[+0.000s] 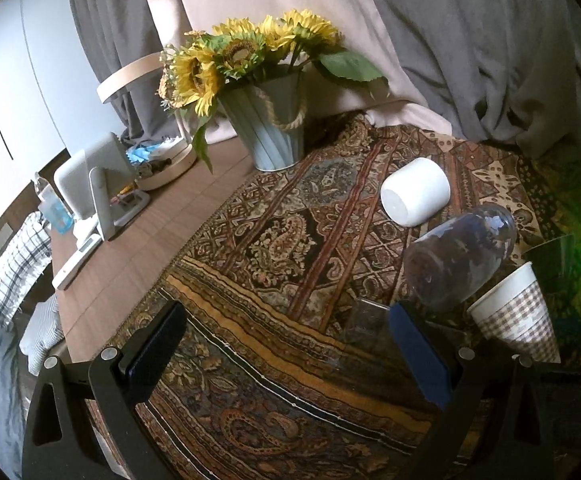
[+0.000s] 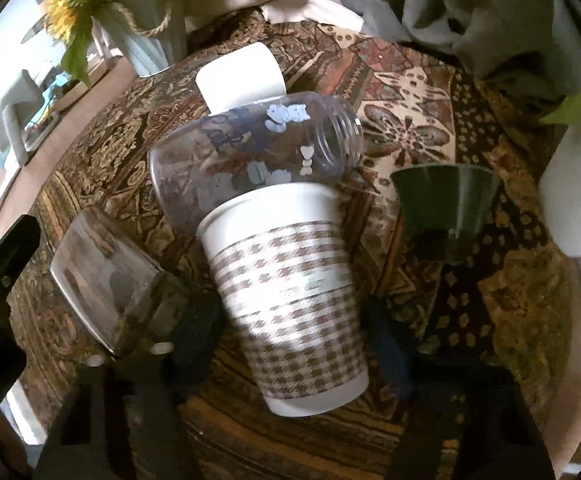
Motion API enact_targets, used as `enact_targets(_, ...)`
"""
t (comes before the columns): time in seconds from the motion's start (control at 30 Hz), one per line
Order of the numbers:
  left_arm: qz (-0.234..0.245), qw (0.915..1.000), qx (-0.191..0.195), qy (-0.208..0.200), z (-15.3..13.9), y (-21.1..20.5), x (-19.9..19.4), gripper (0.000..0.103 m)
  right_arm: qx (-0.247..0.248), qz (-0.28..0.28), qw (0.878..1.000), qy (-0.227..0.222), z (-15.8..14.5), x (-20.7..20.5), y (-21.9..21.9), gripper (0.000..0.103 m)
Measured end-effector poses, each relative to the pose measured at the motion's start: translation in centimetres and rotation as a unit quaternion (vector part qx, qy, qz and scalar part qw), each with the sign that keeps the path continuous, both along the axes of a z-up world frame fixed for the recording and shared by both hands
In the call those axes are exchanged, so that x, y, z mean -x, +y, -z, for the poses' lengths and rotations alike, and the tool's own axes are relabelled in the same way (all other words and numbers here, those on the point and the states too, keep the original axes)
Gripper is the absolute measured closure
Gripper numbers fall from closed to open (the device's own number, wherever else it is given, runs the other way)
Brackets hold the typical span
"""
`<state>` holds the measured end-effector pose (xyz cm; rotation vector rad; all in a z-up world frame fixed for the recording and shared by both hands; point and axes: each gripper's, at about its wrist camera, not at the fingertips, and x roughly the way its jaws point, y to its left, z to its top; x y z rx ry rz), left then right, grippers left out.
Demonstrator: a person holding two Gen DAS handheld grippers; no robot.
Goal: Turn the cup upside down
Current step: 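Close the right tool on the paper cup's body and lift it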
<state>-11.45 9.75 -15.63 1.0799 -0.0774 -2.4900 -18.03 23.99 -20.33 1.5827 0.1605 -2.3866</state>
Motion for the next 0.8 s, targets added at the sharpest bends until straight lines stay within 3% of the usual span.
enact_targets(0.27, 0.041, 0.9991, -0.009, 0.012, -1.4, -1.6, -0.9, 0.0, 0.001, 0.048, 0.999, 0.011, -1.9, -2.0, 0.0, 0.038)
enact_targets(0.47, 0.09, 0.9955, 0.004, 0.027, -2.8, -3.1, -2.6, 0.0, 0.012, 0.105, 0.994, -0.004, -2.8, -5.1, -0.3, 0.038)
enact_targets(0.8, 0.142, 0.9897, 0.001, 0.013, -2.8, -6.5, -4.5, 0.0, 0.041, 0.234, 0.971, -0.036, -1.4, -10.3, -1.1, 0.038)
